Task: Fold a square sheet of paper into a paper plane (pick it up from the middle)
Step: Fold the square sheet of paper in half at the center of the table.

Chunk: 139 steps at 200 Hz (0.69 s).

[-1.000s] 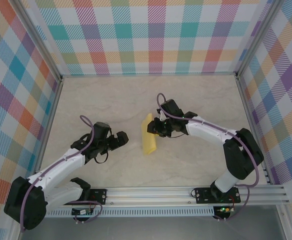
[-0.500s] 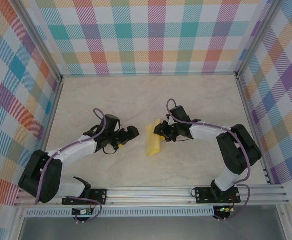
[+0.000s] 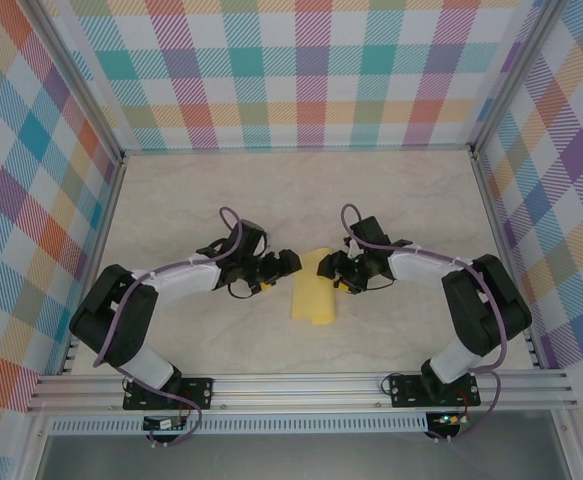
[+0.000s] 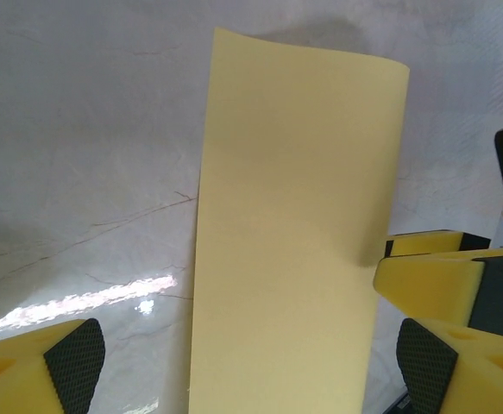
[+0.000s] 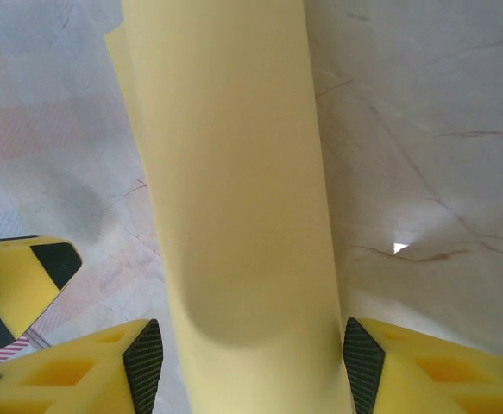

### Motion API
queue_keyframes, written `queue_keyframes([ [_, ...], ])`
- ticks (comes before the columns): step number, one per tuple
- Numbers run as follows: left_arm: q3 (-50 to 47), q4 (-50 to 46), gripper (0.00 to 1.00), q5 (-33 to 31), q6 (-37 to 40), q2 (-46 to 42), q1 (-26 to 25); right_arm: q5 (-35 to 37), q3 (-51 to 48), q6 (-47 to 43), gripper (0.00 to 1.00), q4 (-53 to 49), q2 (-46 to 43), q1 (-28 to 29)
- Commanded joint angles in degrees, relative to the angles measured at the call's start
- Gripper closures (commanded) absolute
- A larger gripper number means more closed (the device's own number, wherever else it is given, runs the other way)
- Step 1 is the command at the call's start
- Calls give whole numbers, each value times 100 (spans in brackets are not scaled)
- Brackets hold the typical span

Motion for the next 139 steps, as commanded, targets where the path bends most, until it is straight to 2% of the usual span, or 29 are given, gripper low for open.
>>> queue_keyframes([
  [1,213,-106,11,29,-43,187,-101,-156,-177,-374,39,-330,-178,-139],
  [25,350,-137,14,65,-28,382,-196,-178,-269,-436,38,-385,-205,-239],
  [45,466,-251,16,16,-41,538,-273,-528,-389,-440,38,-114,-172,-287],
  [59,540,-304,16,-26,-21,629,-329,-546,-377,-486,33,-162,-148,-290],
  [83,580,-343,17,-97,-54,706,-418,-724,-380,-487,31,-131,-331,-288],
  [111,593,-524,18,-416,-74,625,-472,-560,-254,-752,21,-486,-588,-281],
  [139,493,-628,18,-864,-124,345,-481,-466,54,-918,18,-805,-373,-157],
])
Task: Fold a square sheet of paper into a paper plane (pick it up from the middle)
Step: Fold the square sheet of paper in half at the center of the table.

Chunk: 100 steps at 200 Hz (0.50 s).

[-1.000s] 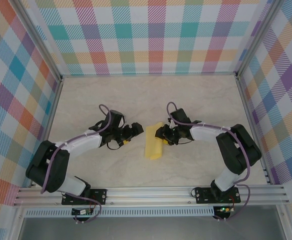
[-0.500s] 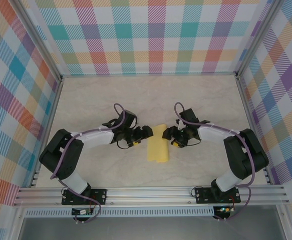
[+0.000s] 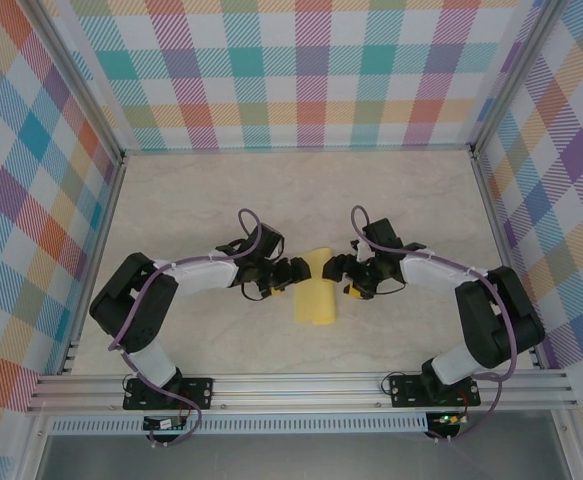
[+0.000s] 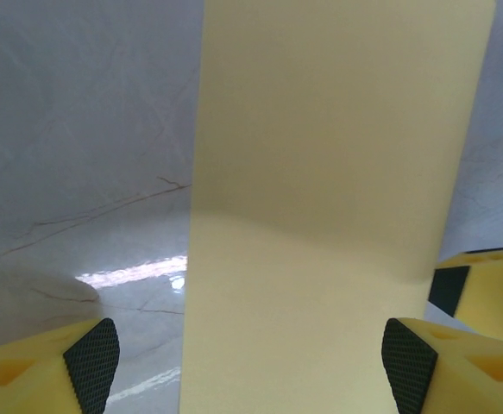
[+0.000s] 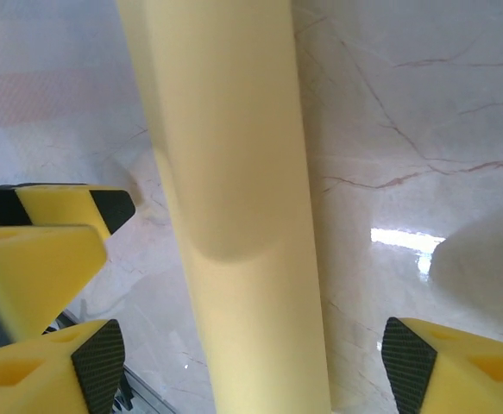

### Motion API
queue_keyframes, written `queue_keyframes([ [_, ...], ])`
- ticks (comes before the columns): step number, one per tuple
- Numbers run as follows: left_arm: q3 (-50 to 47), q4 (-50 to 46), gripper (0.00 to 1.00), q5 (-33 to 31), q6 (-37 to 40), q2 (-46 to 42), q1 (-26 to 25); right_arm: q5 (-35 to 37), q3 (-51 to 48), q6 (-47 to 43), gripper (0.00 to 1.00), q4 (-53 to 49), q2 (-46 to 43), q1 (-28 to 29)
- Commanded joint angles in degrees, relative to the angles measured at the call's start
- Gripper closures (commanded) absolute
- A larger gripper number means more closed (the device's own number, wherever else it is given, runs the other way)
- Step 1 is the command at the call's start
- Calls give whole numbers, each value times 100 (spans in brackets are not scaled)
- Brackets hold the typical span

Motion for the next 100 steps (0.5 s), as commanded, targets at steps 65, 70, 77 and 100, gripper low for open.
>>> queue_keyframes([
  [65,-207,-371,18,-838,-234,-575,-39,912,1071,-466,24,-1122,1010,564],
  [70,-206,-349,18,-814,-228,-575,-39,1001,1089,-485,24,-1181,1039,560],
  [77,-203,-312,18,-770,-223,-568,-39,1094,1100,-525,27,-1263,1071,555],
  [100,-140,-256,18,-589,-141,-495,-39,1061,934,-633,32,-1192,998,518],
])
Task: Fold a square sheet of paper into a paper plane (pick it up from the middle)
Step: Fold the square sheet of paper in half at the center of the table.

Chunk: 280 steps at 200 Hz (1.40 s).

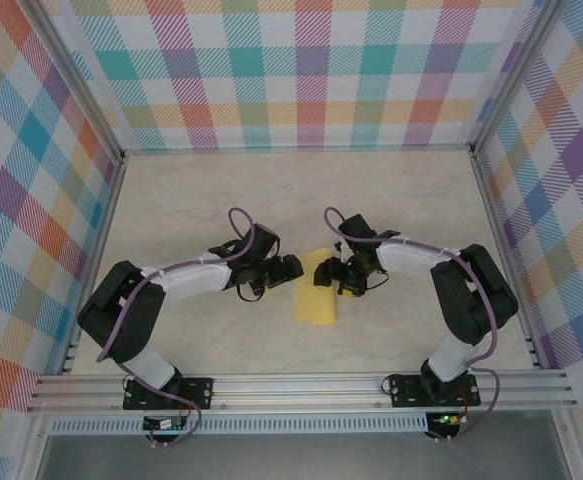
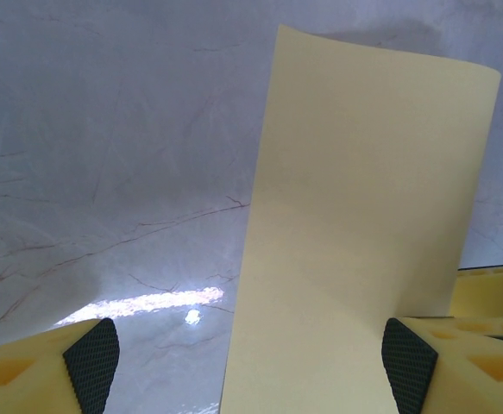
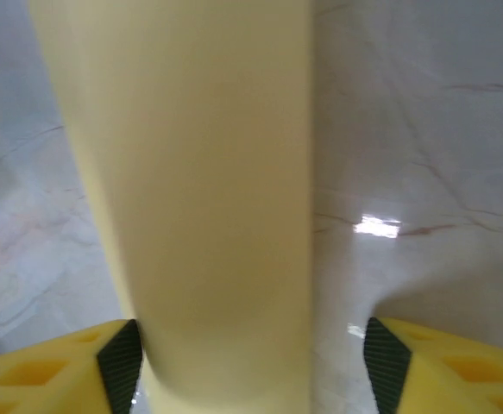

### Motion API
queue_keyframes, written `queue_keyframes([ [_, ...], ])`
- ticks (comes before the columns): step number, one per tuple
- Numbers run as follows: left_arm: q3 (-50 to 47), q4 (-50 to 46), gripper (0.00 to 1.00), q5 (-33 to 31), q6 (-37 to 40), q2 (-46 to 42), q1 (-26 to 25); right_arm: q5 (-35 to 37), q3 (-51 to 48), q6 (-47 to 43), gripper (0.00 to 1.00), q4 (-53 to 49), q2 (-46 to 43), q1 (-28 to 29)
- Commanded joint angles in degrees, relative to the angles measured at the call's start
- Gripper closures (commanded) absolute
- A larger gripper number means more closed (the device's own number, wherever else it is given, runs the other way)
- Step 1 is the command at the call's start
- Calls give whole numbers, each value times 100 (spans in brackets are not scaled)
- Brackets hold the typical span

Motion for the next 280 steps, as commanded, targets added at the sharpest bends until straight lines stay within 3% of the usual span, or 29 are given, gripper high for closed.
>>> queue_keyframes([
  [1,8,4,18,114,0,-41,-39,157,-51,-187,32,-224,-45,-43],
  [76,212,127,18,527,103,182,-61,-857,-745,-405,49,424,-470,-697],
  [101,223,118,18,546,123,225,-83,-935,-730,-477,48,321,-447,-758],
  [131,204,7,19,310,52,153,-83,-1143,-802,-228,37,575,-879,-736],
  [168,149,-156,19,-79,-14,-12,-81,-613,-518,-188,24,346,-1052,-426],
  [205,73,-284,19,-375,-104,-202,-83,111,-11,-175,21,-126,-530,20],
  [243,-5,-342,18,-439,-121,-275,-83,412,287,-222,28,-318,57,259],
  [258,-26,-334,18,-432,-138,-299,-83,593,246,-203,39,-336,88,253],
  [280,2,-346,18,-404,-106,-321,-83,643,128,-275,45,-306,-96,195],
])
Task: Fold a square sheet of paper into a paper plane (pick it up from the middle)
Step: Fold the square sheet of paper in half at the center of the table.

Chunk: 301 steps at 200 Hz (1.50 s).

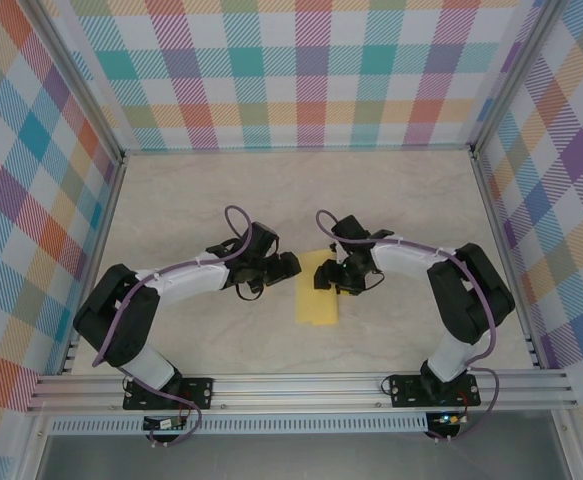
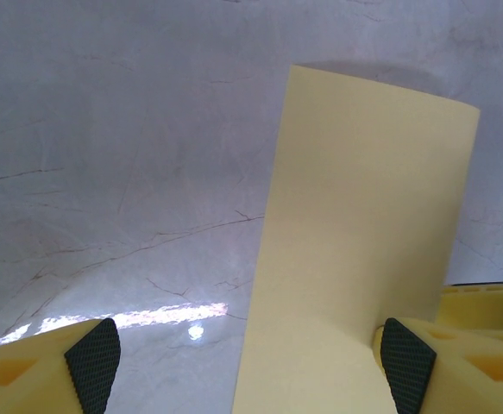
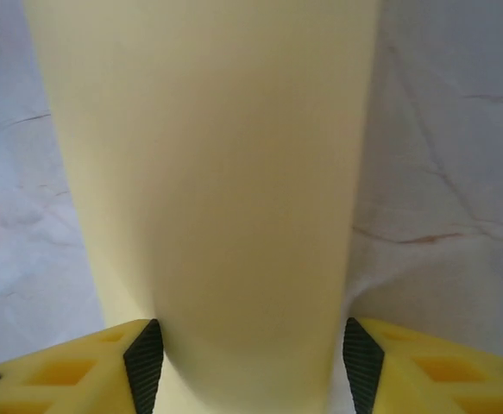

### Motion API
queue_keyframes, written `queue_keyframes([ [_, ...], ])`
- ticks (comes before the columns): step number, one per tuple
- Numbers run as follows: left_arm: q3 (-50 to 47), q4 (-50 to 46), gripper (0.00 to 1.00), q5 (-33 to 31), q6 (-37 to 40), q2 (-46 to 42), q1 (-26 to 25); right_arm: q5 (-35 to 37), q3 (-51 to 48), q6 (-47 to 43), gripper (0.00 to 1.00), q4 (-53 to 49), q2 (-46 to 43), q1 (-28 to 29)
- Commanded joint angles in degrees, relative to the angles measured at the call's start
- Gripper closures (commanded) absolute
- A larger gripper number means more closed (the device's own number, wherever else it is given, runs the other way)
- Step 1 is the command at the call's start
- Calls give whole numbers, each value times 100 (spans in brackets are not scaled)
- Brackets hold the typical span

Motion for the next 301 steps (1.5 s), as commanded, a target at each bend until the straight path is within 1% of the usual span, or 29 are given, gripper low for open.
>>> queue_keyframes([
  [1,-45,-150,18,-87,-14,-154,-76,173,-44,-54,46,-126,-172,-59],
  [13,-12,-139,18,-45,-8,-121,-76,48,-128,-62,50,-62,-242,-157],
  [24,29,-124,18,19,9,-70,-77,-118,-201,-139,51,0,-262,-264],
  [37,79,-111,18,101,39,-7,-76,-282,-306,-200,55,76,-329,-386],
  [53,120,-68,18,202,54,40,-76,-486,-440,-222,54,167,-371,-593],
  [61,122,-54,17,222,53,49,-76,-705,-501,-260,55,242,-383,-699],
  [79,126,-8,18,296,85,53,-75,-1256,-685,-286,55,539,-390,-921],
  [101,142,-30,17,349,136,67,-75,-1428,-724,-535,55,472,-382,-1087],
  [115,124,-15,17,361,139,67,-76,-1239,-700,-564,56,332,-354,-1139],
  [126,111,-5,17,370,145,83,-76,-1110,-691,-630,59,234,-326,-1141],
  [137,112,-21,17,373,154,108,-76,-756,-578,-621,59,-81,-247,-1141],
  [145,97,-15,17,382,151,127,-76,-574,-536,-521,62,-166,-198,-1141],
  [159,68,62,17,408,126,155,-76,-851,-664,-350,62,147,-210,-1141],
  [171,68,66,17,410,129,172,-81,-899,-813,-137,60,394,-318,-1141],
  [188,74,65,17,394,121,168,-77,-1200,-908,-168,58,671,-465,-1141],
  [210,100,39,17,392,141,189,-77,-1099,-785,-181,54,475,-506,-1141],
  [226,119,23,17,399,152,216,-76,-1024,-747,-87,47,412,-447,-1128],
  [252,114,25,17,375,157,216,-72,-922,-670,-151,46,295,-359,-1057],
  [269,85,60,17,367,128,199,-77,-727,-616,-131,45,203,-317,-987],
  [301,94,30,17,349,138,173,-77,-601,-424,-274,46,-9,-31,-874],
])
